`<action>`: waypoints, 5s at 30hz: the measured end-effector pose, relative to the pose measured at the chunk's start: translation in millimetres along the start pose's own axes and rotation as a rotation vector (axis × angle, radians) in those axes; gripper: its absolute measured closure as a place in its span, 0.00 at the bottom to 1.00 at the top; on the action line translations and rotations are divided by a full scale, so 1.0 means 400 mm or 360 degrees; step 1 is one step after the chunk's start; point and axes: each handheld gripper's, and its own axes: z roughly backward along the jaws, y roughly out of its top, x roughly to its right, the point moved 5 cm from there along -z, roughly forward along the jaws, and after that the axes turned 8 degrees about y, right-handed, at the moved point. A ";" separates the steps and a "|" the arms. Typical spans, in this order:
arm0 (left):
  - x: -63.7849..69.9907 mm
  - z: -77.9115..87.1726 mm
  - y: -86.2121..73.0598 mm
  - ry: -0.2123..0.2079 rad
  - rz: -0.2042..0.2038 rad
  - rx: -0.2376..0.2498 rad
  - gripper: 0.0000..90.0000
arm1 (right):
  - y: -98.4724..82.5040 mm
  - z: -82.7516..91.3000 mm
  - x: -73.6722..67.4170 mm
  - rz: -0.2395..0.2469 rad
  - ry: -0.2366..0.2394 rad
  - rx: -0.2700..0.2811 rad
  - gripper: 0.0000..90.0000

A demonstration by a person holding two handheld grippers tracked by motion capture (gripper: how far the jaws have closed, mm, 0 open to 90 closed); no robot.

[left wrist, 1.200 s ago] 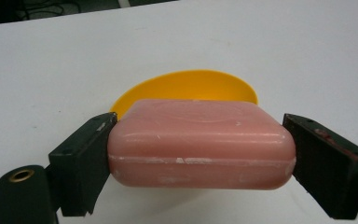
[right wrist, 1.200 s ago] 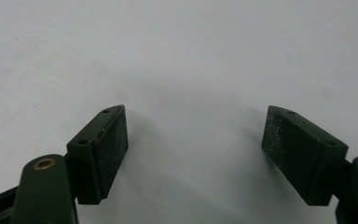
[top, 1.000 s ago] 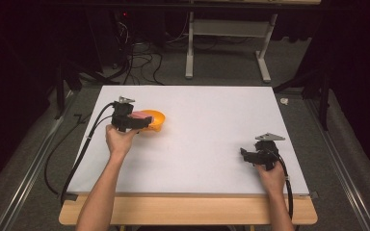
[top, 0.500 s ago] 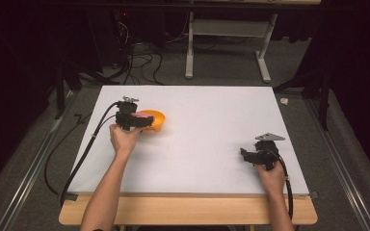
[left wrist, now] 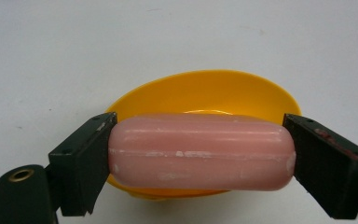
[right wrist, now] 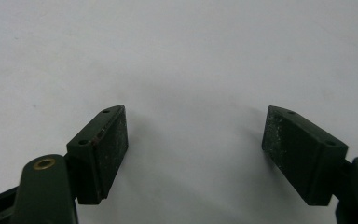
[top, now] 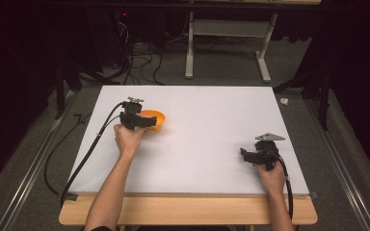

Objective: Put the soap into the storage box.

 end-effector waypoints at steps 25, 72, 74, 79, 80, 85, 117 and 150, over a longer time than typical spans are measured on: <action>-0.010 0.016 0.017 -0.0013 0.0051 0.0079 0.16 | 0.000 0.000 0.000 -0.0001 0.0000 0.0000 0.26; -0.049 0.178 -0.050 -0.0054 -0.0024 0.0222 0.17 | 0.000 0.000 0.000 0.0005 0.0000 0.0000 0.26; -0.051 0.183 -0.059 -0.0062 -0.0017 0.0227 0.18 | 0.000 0.000 0.000 0.0005 0.0000 0.0000 0.26; -0.051 0.185 -0.078 -0.0045 -0.0057 0.0202 0.18 | 0.000 0.000 0.000 0.0005 0.0000 0.0000 0.26; -0.052 0.187 -0.081 -0.0047 -0.0052 0.0207 0.18 | 0.000 0.000 0.000 0.0005 0.0000 0.0000 0.26; -0.053 0.197 -0.100 -0.0056 -0.0034 0.0217 0.18 | 0.000 0.000 0.000 0.0005 0.0000 0.0000 0.26; -0.028 0.187 -0.228 -0.0081 -0.0050 0.0156 0.18 | 0.000 0.000 0.000 0.0003 -0.0001 -0.0001 0.26; -0.009 0.078 -0.299 0.0011 -0.0145 0.0027 0.17 | 0.000 0.000 0.000 0.0001 -0.0002 -0.0001 0.26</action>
